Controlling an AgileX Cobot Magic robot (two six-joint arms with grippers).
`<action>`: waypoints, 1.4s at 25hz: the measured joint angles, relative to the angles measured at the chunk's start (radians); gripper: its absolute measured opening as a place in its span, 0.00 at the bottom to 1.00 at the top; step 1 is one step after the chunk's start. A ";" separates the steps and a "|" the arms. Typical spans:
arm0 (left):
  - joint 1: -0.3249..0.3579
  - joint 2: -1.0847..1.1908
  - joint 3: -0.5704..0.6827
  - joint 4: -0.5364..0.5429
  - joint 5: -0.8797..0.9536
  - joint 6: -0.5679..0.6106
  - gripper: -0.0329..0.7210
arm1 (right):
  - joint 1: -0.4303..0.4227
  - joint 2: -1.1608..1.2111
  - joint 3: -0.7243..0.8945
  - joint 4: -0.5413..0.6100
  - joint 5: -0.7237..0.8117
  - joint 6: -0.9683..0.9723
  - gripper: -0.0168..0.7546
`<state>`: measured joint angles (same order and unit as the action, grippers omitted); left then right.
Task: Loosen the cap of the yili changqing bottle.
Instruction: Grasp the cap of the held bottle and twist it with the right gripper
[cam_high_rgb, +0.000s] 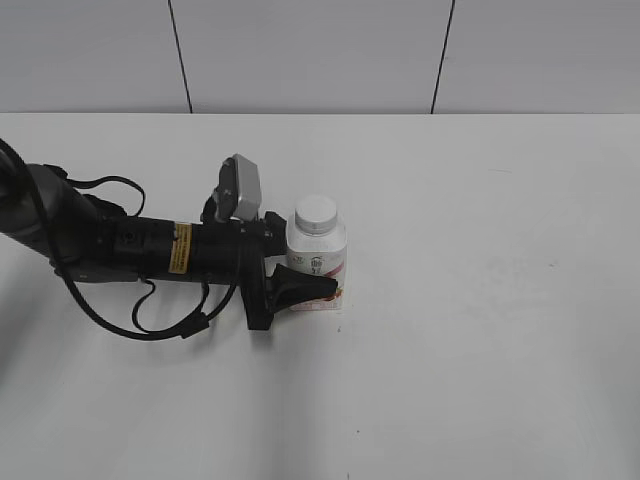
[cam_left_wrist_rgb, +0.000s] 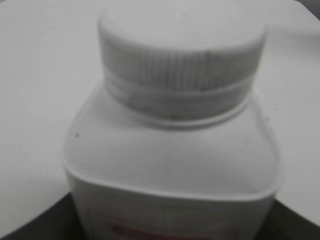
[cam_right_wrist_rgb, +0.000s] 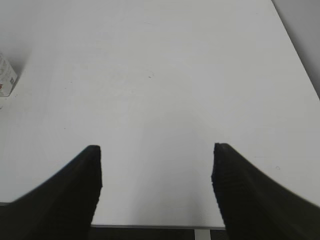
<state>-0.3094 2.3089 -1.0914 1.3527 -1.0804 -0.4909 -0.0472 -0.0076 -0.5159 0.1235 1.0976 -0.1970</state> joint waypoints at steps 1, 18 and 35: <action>0.000 0.000 0.000 0.000 0.000 0.000 0.62 | 0.000 0.000 0.000 0.000 0.000 0.000 0.73; 0.000 0.000 0.000 0.002 -0.003 0.000 0.59 | 0.000 0.049 -0.002 0.065 -0.021 0.034 0.73; 0.000 0.000 0.000 0.003 -0.004 0.000 0.59 | 0.000 0.826 -0.288 0.189 -0.024 0.040 0.73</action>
<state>-0.3094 2.3089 -1.0914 1.3556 -1.0842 -0.4909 -0.0472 0.8186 -0.8044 0.3129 1.0733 -0.1570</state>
